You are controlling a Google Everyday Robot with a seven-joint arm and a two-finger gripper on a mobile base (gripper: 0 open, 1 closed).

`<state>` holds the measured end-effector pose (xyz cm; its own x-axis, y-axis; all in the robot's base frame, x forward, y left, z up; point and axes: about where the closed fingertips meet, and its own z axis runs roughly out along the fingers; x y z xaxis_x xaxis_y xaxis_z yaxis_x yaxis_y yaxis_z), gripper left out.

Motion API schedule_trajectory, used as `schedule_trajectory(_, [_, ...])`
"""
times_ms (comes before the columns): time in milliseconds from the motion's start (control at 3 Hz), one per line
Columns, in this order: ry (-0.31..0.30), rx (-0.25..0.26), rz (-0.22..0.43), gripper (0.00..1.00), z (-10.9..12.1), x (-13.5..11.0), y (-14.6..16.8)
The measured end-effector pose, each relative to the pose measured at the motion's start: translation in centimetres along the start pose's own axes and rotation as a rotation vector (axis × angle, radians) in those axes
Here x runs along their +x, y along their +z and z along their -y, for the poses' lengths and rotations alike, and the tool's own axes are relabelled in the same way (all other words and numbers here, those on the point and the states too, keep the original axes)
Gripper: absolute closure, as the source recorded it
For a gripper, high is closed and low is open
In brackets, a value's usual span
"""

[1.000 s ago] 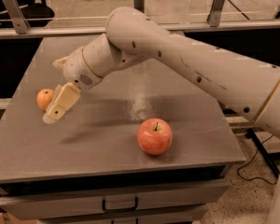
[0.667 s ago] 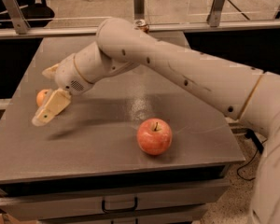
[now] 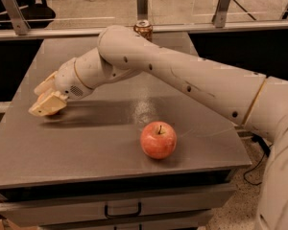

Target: Pick orange

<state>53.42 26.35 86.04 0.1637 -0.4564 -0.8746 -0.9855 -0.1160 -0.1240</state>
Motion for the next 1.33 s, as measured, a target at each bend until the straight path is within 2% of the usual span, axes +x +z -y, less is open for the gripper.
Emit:
schedule_trajectory(333, [0.001,0.044,0.005,0.75,0.9,0.3,-1.4])
schedule_trajectory(667, [-0.006,0.066,0.013,0.97,2.0,0.5,-2.7])
schedule_trajectory(1000, [-0.019,0.081,0.114,1.0,3.6,-1.0,-5.1])
schedule_trajectory(1333, [-0.024,0.118,0.288,1.0,5.5,-2.7,-9.0])
